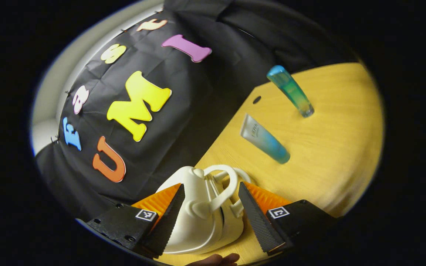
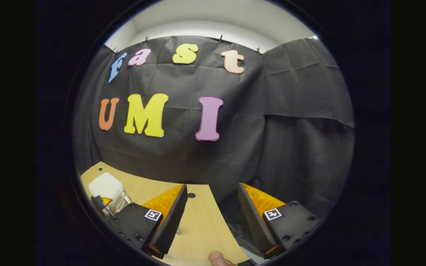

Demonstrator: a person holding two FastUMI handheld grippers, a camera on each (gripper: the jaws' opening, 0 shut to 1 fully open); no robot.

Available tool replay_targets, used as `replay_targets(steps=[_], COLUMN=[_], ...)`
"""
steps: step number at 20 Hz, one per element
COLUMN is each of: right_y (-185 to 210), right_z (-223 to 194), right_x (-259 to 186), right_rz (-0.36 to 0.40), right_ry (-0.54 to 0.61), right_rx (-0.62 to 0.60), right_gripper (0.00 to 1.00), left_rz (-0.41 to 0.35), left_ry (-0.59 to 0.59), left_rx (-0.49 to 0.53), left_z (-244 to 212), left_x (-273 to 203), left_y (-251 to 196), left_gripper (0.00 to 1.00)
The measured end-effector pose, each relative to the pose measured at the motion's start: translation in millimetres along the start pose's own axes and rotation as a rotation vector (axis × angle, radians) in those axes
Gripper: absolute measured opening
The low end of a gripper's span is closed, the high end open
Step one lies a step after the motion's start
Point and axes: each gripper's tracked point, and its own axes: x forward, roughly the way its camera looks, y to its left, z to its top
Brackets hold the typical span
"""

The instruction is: First open the suitcase, pack the skin care products into it, and then close the suitcase.

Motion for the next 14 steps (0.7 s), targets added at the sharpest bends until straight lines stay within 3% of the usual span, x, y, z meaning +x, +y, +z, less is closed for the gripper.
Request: replay_targets(steps=[4, 5, 6, 7, 10, 12, 14], right_y=[-12.5, -13.7, -15.1, -15.4, -13.2, -11.0, -5.6], right_z=[-4.0, -6.6, -8.5, -11.0, -16.2, -19.2, -23.0], right_x=[9.6, 11.8, 13.8, 15.1, 17.8, 20.3, 21.7], right_rz=[-0.009, -0.009, -0.013, -0.013, -0.011, -0.017, -0.017], right_ry=[0.0, 0.005, 0.012, 0.016, 0.03, 0.044, 0.06], right_rx=[-0.019, -0.024, -0.03, -0.033, -0.036, -0.034, -0.029], right_gripper=[0.82, 0.82, 0.81, 0.81, 0.81, 0.81, 0.81], left_rz=[0.053, 0.051, 0.048, 0.05, -0.004, -0.031, -0.052], left_ry=[0.025, 0.032, 0.032, 0.027, 0.054, 0.088, 0.092], left_rx=[0.14, 0.161, 0.173, 0.181, 0.191, 0.194, 0.191], left_z=[2.4, 2.9, 5.1, 8.2, 4.4, -2.2, -1.1], left_x=[13.3, 16.7, 19.4, 18.0, 21.3, 24.9, 27.5], left_y=[-7.1, -5.6, -5.4, -4.0, -12.4, -15.3, -15.3], left_gripper=[0.87, 0.76, 0.73, 0.58, 0.43, 0.27, 0.24])
